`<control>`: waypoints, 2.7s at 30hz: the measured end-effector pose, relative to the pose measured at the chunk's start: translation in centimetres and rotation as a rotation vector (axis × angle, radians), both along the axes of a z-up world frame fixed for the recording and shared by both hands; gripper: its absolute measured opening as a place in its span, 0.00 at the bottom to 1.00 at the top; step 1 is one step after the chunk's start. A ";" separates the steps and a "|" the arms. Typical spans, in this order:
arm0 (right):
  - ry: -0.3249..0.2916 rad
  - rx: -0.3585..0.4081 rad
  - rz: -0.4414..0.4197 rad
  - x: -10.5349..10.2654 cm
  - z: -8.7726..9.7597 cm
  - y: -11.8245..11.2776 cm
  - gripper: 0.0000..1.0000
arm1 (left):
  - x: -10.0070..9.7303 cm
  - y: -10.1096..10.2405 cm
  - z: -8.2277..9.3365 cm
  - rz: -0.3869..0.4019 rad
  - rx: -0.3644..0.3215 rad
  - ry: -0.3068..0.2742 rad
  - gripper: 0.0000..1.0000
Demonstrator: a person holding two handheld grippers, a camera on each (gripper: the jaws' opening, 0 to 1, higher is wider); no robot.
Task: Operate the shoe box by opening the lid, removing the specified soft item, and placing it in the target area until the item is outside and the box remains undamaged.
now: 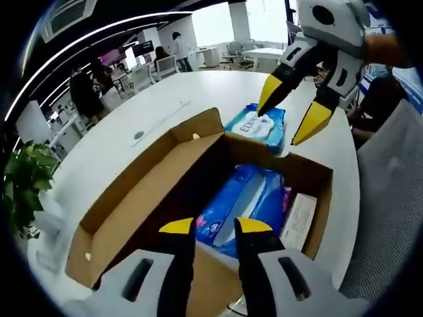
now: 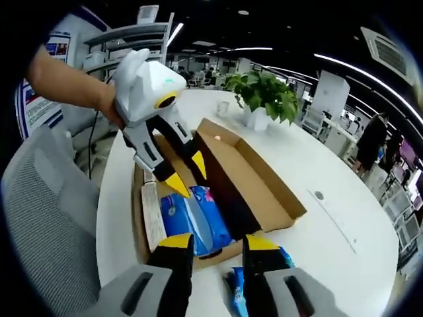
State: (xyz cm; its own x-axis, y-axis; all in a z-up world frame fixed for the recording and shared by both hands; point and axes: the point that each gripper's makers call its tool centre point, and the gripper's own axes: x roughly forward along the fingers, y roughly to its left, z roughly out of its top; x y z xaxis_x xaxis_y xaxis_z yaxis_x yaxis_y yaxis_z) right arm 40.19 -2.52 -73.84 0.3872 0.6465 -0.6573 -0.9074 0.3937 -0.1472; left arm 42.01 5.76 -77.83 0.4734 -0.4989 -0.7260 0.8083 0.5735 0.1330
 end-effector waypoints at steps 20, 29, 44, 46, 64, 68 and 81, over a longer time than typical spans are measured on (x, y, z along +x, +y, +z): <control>0.020 -0.129 0.007 1.4 -4.0 2.9 0.08 | 0.3 0.5 -1.8 0.009 0.010 0.018 0.08; 0.033 -0.207 -0.008 1.7 -5.9 3.1 0.01 | 0.4 0.3 -2.0 -0.005 0.018 0.009 0.00; -0.012 -0.168 -0.006 1.3 -4.4 3.2 0.00 | -0.1 0.8 -0.7 0.025 -0.014 -0.026 0.00; -0.014 -0.164 -0.005 1.2 -4.2 3.3 0.00 | 0.0 0.8 -0.5 0.025 -0.011 -0.033 0.00; -0.048 -0.102 -0.012 1.6 -1.6 4.3 0.00 | 0.2 1.9 2.4 0.031 0.011 -0.095 0.00; -0.062 -0.089 -0.011 1.8 -0.6 4.5 0.00 | 0.4 2.1 3.2 0.037 0.014 -0.104 0.00; -0.091 -0.042 -0.018 1.8 2.5 4.2 0.00 | 1.1 1.7 6.8 0.037 0.009 -0.143 0.00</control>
State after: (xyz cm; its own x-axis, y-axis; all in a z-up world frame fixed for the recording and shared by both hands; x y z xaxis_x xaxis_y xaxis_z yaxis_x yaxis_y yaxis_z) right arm 41.99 1.66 -71.37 0.4579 0.6114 -0.6454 -0.8823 0.4014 -0.2459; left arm 43.07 7.46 -71.05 0.5902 -0.4729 -0.6542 0.7592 0.6006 0.2507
